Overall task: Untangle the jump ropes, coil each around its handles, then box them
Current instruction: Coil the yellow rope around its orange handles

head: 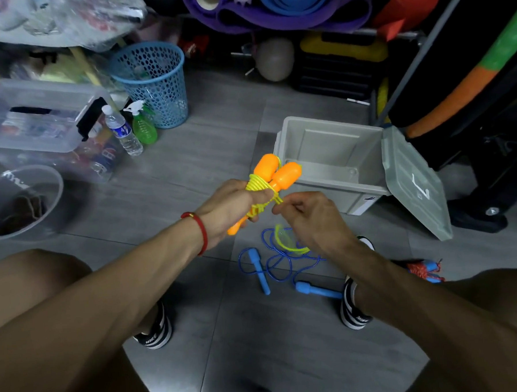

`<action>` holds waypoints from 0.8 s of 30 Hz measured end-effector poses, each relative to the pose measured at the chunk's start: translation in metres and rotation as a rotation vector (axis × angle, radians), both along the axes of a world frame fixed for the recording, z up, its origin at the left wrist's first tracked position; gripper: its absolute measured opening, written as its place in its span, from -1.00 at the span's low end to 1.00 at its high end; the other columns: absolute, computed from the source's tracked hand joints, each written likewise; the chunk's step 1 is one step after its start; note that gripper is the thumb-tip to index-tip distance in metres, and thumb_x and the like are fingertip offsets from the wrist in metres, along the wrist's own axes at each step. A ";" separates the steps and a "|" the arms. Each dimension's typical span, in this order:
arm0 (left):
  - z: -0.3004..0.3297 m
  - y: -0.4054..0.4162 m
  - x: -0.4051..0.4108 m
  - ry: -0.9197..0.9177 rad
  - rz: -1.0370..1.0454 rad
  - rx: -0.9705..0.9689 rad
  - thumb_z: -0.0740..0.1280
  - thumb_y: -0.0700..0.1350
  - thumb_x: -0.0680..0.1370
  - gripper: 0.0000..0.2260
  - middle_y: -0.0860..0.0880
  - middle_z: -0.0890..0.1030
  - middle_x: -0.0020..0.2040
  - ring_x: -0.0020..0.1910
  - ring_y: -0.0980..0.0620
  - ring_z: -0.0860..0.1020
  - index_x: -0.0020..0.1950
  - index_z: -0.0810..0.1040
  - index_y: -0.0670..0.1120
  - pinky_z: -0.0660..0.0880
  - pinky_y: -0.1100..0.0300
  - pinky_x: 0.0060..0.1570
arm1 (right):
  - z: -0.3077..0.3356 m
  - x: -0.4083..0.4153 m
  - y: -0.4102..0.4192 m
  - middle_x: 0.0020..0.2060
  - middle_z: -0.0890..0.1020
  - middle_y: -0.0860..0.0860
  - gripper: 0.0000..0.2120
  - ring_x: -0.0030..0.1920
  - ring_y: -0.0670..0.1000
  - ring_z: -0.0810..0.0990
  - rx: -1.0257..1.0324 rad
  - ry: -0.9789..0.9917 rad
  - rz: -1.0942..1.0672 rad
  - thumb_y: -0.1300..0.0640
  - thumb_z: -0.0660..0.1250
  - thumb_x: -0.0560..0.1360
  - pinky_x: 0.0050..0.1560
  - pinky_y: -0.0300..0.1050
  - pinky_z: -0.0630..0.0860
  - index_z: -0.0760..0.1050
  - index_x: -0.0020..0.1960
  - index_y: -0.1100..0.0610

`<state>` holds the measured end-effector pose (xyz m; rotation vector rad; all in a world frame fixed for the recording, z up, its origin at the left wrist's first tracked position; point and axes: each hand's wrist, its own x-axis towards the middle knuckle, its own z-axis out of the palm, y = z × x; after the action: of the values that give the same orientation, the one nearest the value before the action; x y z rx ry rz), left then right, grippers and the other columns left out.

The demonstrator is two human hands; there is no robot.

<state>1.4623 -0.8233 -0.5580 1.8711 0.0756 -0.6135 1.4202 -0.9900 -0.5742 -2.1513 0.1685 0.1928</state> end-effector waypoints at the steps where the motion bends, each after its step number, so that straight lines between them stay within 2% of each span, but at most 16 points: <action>1: 0.005 0.000 -0.001 0.042 -0.003 -0.069 0.34 -0.08 0.58 -0.86 -0.11 0.66 -0.12 -0.25 0.00 0.54 0.01 0.66 -0.11 0.43 0.11 -0.21 | 0.001 0.000 -0.002 -0.48 0.57 -0.10 -0.80 -0.45 -0.04 0.53 0.104 0.040 -0.048 0.18 0.29 0.58 -0.26 -0.10 0.57 0.68 -0.10 0.10; 2: 0.009 0.000 -0.002 0.057 -0.024 -0.124 0.32 -0.13 0.59 -0.88 -0.10 0.67 -0.11 -0.27 0.02 0.52 0.01 0.65 -0.12 0.41 0.13 -0.23 | 0.003 0.000 -0.004 -0.42 0.63 -0.03 -0.80 -0.43 0.02 0.56 0.191 0.074 -0.085 0.24 0.29 0.57 -0.23 -0.01 0.61 0.67 -0.13 0.13; 4: 0.012 0.002 -0.005 0.016 -0.066 -0.139 0.30 -0.15 0.62 -0.87 -0.06 0.69 -0.12 -0.25 0.05 0.51 0.04 0.64 -0.12 0.40 0.19 -0.24 | 0.008 0.001 -0.006 -0.31 0.69 0.06 -0.80 -0.41 0.03 0.57 0.228 0.085 -0.078 0.27 0.27 0.58 -0.25 -0.02 0.60 0.65 -0.13 0.16; 7: 0.007 0.003 -0.010 -0.177 -0.071 -0.020 0.30 -0.09 0.64 -0.87 -0.04 0.61 -0.18 -0.27 0.11 0.49 0.01 0.62 -0.09 0.43 0.24 -0.25 | 0.015 -0.001 -0.005 -0.34 0.70 -0.04 -0.80 -0.49 -0.09 0.49 0.103 0.057 -0.004 0.16 0.29 0.59 -0.40 -0.23 0.46 0.67 -0.12 0.10; 10: -0.003 -0.001 -0.012 -0.394 -0.091 0.123 0.32 -0.03 0.62 -0.91 0.02 0.54 -0.26 -0.29 0.08 0.48 -0.06 0.56 0.01 0.41 0.15 -0.23 | 0.022 -0.004 0.000 -0.46 0.60 -0.14 -0.72 -0.58 -0.20 0.41 0.019 0.043 0.010 0.08 0.28 0.61 -0.52 -0.41 0.29 0.65 -0.20 0.13; 12: -0.007 -0.003 -0.013 -0.524 -0.101 0.246 0.32 -0.02 0.61 -0.87 0.01 0.56 -0.18 -0.18 0.02 0.52 0.10 0.54 -0.04 0.41 0.15 -0.20 | 0.029 -0.006 0.004 -0.57 0.51 -0.21 -0.66 -0.57 -0.20 0.41 -0.004 0.066 0.018 0.06 0.24 0.63 -0.53 -0.39 0.29 0.58 -0.27 0.11; 15: -0.017 -0.004 -0.011 -0.704 -0.153 0.377 0.24 0.02 0.59 -0.58 -0.14 0.56 0.11 0.13 -0.16 0.51 0.41 0.39 -0.11 0.48 -0.05 0.09 | 0.042 -0.006 0.010 -0.55 0.49 -0.19 -0.64 -0.46 -0.14 0.41 0.080 0.094 -0.022 -0.07 0.28 0.60 -0.39 -0.24 0.34 0.52 -0.31 0.07; 17: -0.021 -0.008 -0.015 -0.767 -0.184 0.494 0.27 -0.06 0.58 -0.46 -0.19 0.49 0.15 0.16 -0.23 0.45 0.54 0.26 -0.14 0.44 -0.15 0.13 | 0.044 -0.007 0.013 -0.44 0.51 -0.11 -0.58 -0.41 -0.11 0.42 0.176 0.104 -0.074 -0.21 0.32 0.55 -0.30 -0.19 0.39 0.51 -0.31 0.07; 19: -0.025 -0.012 -0.022 -0.876 -0.189 0.568 0.35 -0.09 0.58 -0.39 -0.23 0.47 0.11 0.11 -0.25 0.45 0.57 0.21 -0.22 0.45 -0.17 0.05 | 0.041 -0.009 0.016 -0.38 0.51 0.00 -0.48 -0.41 -0.06 0.39 0.214 0.069 -0.125 -0.28 0.33 0.51 -0.29 -0.13 0.39 0.54 -0.27 0.19; 20: -0.023 -0.012 -0.024 -0.909 -0.202 0.549 0.36 -0.06 0.58 -0.36 -0.24 0.46 0.11 0.11 -0.25 0.44 0.57 0.19 -0.23 0.46 -0.16 0.05 | 0.039 -0.009 0.015 -0.38 0.47 0.04 -0.43 -0.42 -0.05 0.36 0.223 0.045 -0.145 -0.27 0.35 0.51 -0.33 -0.14 0.36 0.54 -0.22 0.28; 22: -0.017 -0.005 -0.023 -0.860 -0.278 0.410 0.32 0.06 0.56 -0.29 -0.19 0.43 0.16 0.18 -0.16 0.42 0.61 0.13 -0.17 0.43 -0.06 0.20 | 0.035 -0.008 0.011 -0.42 0.35 0.04 -0.42 -0.44 -0.04 0.27 0.254 0.007 -0.152 -0.22 0.36 0.53 -0.41 -0.17 0.28 0.52 -0.15 0.36; 24: -0.005 0.004 -0.015 -0.633 -0.293 0.193 0.31 0.17 0.50 -0.27 -0.13 0.45 0.20 0.21 -0.02 0.46 0.60 0.18 -0.05 0.43 0.14 0.26 | 0.035 -0.005 0.005 -0.44 0.30 -0.01 -0.50 -0.43 -0.04 0.23 0.307 -0.025 -0.080 -0.18 0.34 0.56 -0.38 -0.13 0.26 0.55 -0.17 0.30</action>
<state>1.4472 -0.8190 -0.5627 2.2042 -0.5780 -0.1857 1.4152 -0.9852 -0.5395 -1.8376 0.1973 0.1354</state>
